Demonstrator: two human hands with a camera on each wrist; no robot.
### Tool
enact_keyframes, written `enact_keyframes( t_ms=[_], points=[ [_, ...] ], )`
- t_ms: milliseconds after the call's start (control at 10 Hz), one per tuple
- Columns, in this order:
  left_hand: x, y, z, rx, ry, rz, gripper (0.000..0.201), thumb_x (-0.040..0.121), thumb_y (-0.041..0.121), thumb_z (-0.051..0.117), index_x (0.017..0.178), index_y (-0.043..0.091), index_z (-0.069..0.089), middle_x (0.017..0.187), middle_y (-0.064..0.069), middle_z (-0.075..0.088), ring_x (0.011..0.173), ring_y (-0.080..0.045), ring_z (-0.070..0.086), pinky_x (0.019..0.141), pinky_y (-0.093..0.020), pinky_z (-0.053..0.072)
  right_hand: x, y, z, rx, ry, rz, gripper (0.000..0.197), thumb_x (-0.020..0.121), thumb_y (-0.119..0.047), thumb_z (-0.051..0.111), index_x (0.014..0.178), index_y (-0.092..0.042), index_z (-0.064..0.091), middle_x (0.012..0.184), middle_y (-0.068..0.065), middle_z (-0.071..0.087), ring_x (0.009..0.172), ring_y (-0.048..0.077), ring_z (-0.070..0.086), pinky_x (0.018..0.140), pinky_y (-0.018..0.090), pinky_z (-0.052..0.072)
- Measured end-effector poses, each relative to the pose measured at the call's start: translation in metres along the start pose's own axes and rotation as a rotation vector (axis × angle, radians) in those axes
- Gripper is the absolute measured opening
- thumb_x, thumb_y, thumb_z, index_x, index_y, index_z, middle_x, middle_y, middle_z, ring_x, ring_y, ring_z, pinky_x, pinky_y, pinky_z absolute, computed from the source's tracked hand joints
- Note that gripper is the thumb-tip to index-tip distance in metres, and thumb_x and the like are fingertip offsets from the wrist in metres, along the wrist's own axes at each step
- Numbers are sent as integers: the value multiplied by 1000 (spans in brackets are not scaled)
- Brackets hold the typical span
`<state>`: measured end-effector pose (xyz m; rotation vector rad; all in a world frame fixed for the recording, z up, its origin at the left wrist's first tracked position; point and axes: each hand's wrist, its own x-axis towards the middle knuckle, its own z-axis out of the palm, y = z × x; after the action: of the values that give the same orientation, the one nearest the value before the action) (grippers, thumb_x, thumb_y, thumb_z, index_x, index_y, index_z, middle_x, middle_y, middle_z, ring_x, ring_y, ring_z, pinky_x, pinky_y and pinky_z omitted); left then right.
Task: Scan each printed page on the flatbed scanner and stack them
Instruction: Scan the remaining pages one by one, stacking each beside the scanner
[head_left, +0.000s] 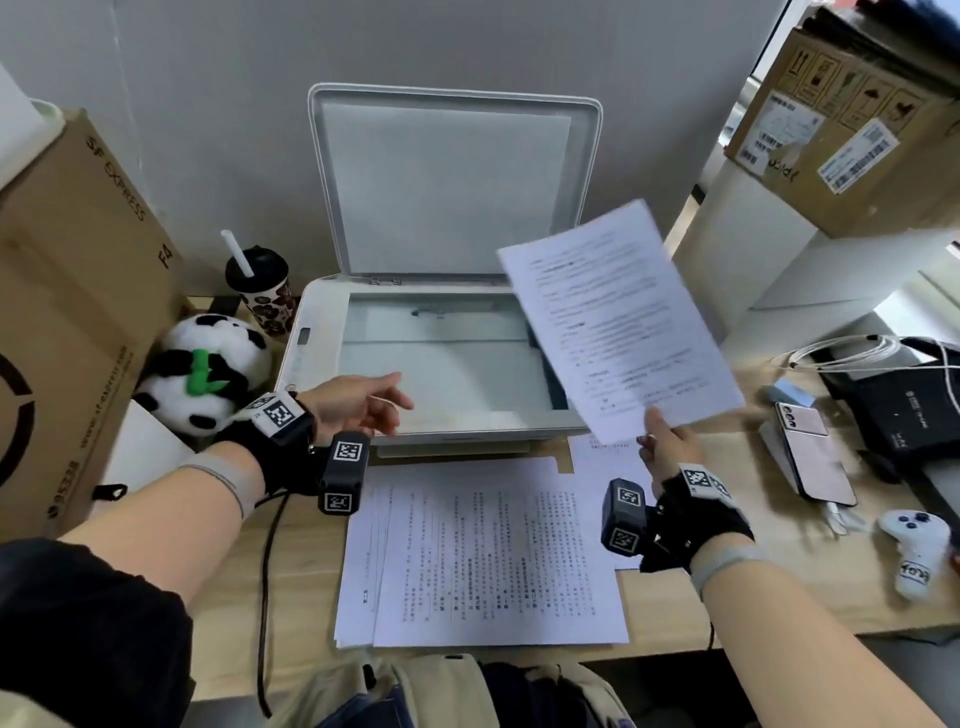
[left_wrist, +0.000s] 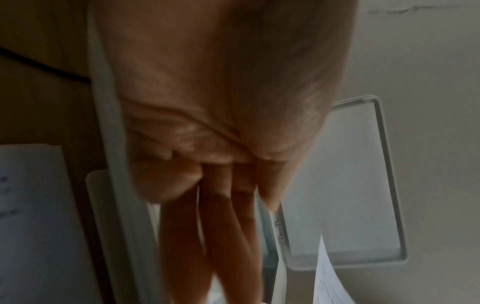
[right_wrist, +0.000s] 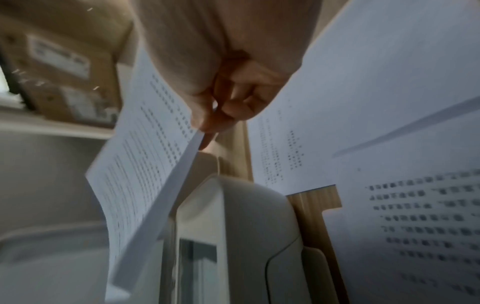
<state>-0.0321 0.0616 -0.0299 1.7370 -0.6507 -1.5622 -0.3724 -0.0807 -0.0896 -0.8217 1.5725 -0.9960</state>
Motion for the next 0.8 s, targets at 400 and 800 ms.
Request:
enact_keyframes(
  t_ms=[400,800],
  points=[
    [18,-86,39,95,-1,-307,25,99,25,44,99,5,59,84,-11,63,57,-14,58,40,-14,41,4,75,-74,-240,166,360,27,94,-25,49,71,-12,45,90,14,52,61,21,47,59,26,40],
    [34,-132,29,-96,422,-350,33,96,8,47,64,12,41,48,-2,41,17,-2,31,27,-10,21,-27,77,-86,-626,180,310,56,96,-30,44,146,-10,28,147,10,34,139,24,29,108,23,33]
  ],
)
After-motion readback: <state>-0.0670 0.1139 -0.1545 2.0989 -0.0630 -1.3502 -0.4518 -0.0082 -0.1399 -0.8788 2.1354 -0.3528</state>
